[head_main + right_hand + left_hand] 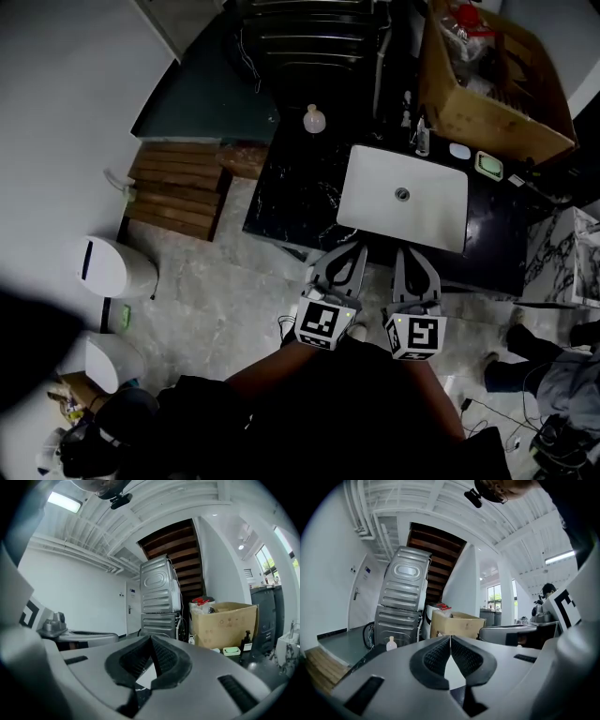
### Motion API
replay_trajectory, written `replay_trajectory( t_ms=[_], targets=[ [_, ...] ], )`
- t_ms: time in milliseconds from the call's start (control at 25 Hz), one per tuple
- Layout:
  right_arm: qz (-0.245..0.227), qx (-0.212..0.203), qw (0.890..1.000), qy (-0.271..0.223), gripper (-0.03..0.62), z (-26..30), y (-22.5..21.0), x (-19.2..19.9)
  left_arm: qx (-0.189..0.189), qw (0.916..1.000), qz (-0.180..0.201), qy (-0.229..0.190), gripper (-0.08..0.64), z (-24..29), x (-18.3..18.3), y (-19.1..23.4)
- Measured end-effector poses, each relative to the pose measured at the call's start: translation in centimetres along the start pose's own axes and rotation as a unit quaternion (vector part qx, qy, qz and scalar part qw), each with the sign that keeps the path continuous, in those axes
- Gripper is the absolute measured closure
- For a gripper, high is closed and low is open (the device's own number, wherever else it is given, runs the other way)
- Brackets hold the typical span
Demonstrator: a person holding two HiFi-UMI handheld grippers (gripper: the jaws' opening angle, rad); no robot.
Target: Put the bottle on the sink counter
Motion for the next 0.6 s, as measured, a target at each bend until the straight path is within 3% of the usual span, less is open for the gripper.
replay_trajectory(
  t_ms=[240, 480, 600],
  targets=[
    [-0.008, 0.000, 1.000, 0.008, 0.555, -5.0, -1.1, 0.5, -0.008, 0.9999, 0.008, -0.005, 0.543, -1.8, 0.5, -4.4],
    [0.002, 0.005, 1.000, 0.004, 0.555, -9.0, -2.3, 0.9, 0.023, 0.9980, 0.058, -0.010, 0.543, -1.9, 0.5, -9.3],
    [0.007, 0.002, 1.000, 0.000, 0.555, -10.1, -3.0, 0.8, 0.034, 0.9972, 0.065, -0.011, 0.543, -1.8, 0.6, -11.1]
  ],
)
Point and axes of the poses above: the fingertips, and each gripper's own axes: z forward along the fingers, y to its left, x out of its underside, the point moved 6 cm from there along -z, backward along the fingers, and after that the axes turned 6 degrees about -y, right-handed, at the moved point
